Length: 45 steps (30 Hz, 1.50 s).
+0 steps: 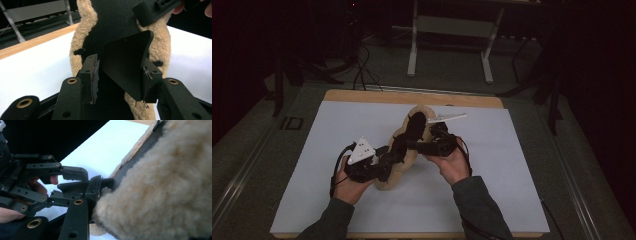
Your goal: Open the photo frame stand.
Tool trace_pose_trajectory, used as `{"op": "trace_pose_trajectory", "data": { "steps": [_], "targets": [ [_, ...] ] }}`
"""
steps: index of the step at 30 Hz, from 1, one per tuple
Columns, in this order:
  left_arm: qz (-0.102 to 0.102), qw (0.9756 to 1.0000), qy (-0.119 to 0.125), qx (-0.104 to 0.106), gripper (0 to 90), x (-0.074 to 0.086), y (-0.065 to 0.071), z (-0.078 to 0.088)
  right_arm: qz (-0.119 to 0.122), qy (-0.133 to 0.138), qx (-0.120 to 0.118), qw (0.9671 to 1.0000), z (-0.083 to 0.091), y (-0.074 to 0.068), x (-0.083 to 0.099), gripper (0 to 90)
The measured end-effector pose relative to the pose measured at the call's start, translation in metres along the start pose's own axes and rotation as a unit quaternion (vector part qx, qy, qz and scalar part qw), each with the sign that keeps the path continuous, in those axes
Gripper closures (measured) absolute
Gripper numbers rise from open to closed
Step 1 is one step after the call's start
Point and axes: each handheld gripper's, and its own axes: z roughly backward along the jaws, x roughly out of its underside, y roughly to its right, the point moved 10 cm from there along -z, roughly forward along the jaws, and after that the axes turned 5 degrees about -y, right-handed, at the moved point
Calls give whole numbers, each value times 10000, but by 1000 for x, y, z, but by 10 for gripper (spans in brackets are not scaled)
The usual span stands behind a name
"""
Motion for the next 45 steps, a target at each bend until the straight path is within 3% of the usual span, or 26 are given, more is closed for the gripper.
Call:
{"op": "trace_pose_trajectory", "data": {
  "steps": [7, 13, 45],
  "targets": [
    [5, 9999, 11, 166, 535, 5, -1, 6, 178, -14, 4, 9998, 1, -4, -2, 618],
    [-110, 9997, -23, 233, 528, 7, 1, 7, 276, -42, -39, 9996, 2, -7, -1, 622],
    [-278, 9982, -93, 532, 480, 23, -2, 21, 562, -191, 4, 9982, 3, -11, -6, 623]
  ]
}}
